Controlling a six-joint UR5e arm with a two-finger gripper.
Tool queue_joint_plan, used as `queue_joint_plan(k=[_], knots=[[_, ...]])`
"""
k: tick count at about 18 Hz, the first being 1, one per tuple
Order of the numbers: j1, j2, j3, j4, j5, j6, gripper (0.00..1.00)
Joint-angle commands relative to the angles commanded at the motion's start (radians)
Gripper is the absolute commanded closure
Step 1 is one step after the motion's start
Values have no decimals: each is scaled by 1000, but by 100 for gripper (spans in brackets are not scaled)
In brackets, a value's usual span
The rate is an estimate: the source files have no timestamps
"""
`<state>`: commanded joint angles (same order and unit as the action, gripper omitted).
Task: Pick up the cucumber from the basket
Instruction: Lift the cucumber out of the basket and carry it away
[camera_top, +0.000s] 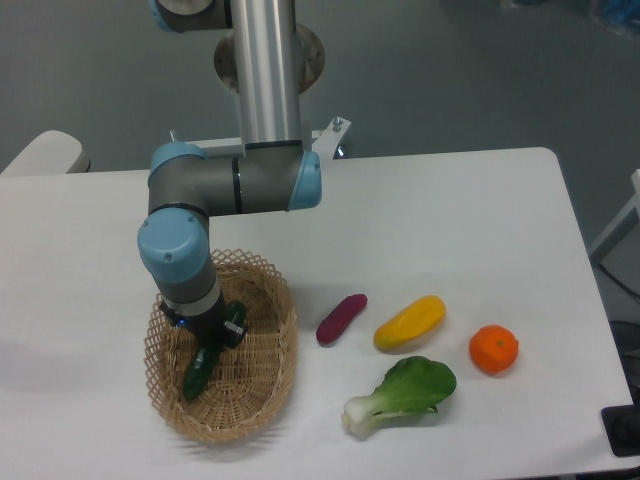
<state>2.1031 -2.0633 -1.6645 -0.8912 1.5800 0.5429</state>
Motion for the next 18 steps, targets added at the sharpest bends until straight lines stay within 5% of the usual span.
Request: queue_joint_plan(k=[4,10,18], knots=[[50,14,97,-61,6,94,80],[221,61,224,-284,-2,363,80],[435,75,279,-337,-29,702,80]])
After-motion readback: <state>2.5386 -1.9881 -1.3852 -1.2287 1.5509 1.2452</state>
